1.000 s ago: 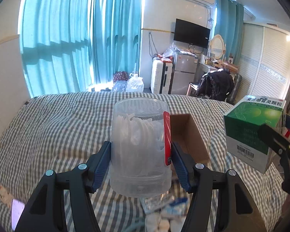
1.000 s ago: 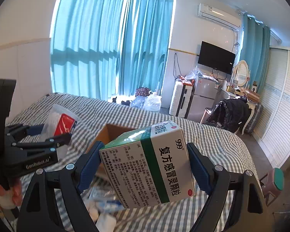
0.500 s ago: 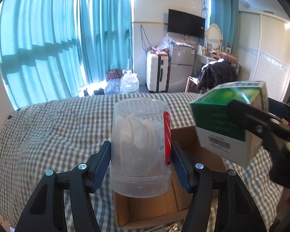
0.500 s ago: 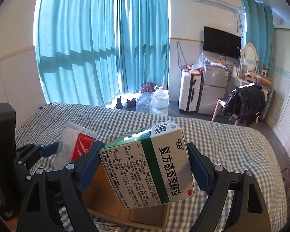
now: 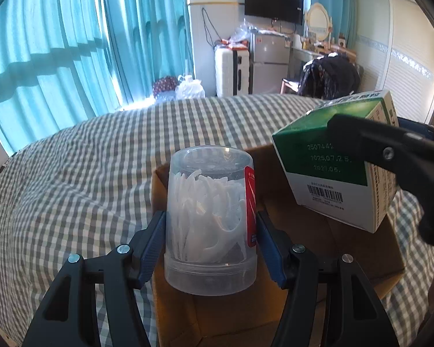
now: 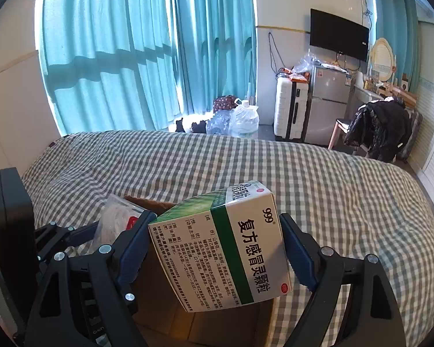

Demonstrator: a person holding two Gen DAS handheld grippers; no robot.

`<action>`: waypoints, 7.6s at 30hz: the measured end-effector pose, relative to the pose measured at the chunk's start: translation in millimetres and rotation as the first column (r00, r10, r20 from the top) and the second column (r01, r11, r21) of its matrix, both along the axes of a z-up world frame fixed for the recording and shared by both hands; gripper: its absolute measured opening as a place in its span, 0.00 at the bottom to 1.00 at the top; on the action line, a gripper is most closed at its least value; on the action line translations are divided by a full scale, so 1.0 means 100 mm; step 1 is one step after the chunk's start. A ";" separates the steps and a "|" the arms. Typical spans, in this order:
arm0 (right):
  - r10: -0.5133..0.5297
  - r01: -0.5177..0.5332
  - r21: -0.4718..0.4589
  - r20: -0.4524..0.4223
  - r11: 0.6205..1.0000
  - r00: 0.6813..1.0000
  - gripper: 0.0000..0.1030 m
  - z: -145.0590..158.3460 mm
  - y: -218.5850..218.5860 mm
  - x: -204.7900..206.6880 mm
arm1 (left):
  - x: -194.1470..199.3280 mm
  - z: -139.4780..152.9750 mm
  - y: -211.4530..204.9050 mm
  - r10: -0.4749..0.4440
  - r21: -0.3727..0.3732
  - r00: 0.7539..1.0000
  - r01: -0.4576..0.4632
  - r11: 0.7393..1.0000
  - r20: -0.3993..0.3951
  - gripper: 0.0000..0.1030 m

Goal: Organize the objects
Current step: 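Carry both items over the cardboard box and open both tools to drop them, then withdraw both tools from the box back toward the remaining items, then grasp the white sock with the right tool while the left tool grasps the lace scrunchie, then carry sock and scrunchie over the cardboard box and release both inside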

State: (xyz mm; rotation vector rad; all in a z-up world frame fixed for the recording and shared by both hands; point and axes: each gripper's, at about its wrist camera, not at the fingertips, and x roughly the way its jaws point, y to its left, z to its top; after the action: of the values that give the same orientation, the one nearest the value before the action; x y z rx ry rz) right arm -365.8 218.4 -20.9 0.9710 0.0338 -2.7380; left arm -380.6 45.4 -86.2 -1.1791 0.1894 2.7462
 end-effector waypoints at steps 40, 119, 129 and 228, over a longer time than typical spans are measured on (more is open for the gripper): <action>-0.035 0.055 0.108 -0.188 0.993 0.982 0.93 1.80 0.03 2.85 | 2.50 1.83 -0.53 0.050 0.025 0.951 -0.044 0.999 -0.306 0.96; 0.067 -0.068 -0.007 0.278 0.998 0.958 0.44 -0.77 0.12 3.00 | 2.57 -0.46 -0.23 0.082 -0.006 0.988 -0.081 0.997 0.131 0.96; 0.003 -0.006 0.013 0.244 1.000 0.970 0.44 -0.66 0.43 2.92 | 2.29 -0.81 0.26 -0.024 -0.005 0.975 0.026 1.000 0.222 0.67; -0.043 0.047 0.056 -0.084 0.997 0.996 0.89 1.26 0.26 1.51 | 1.10 1.29 -0.15 0.015 0.056 0.989 -0.007 0.998 -0.145 0.94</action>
State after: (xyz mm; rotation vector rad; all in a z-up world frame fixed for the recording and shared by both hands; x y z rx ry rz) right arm -215.3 244.7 105.1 0.8835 0.1079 -2.8319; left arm -270.4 30.6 42.8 -0.9703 0.1221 2.8283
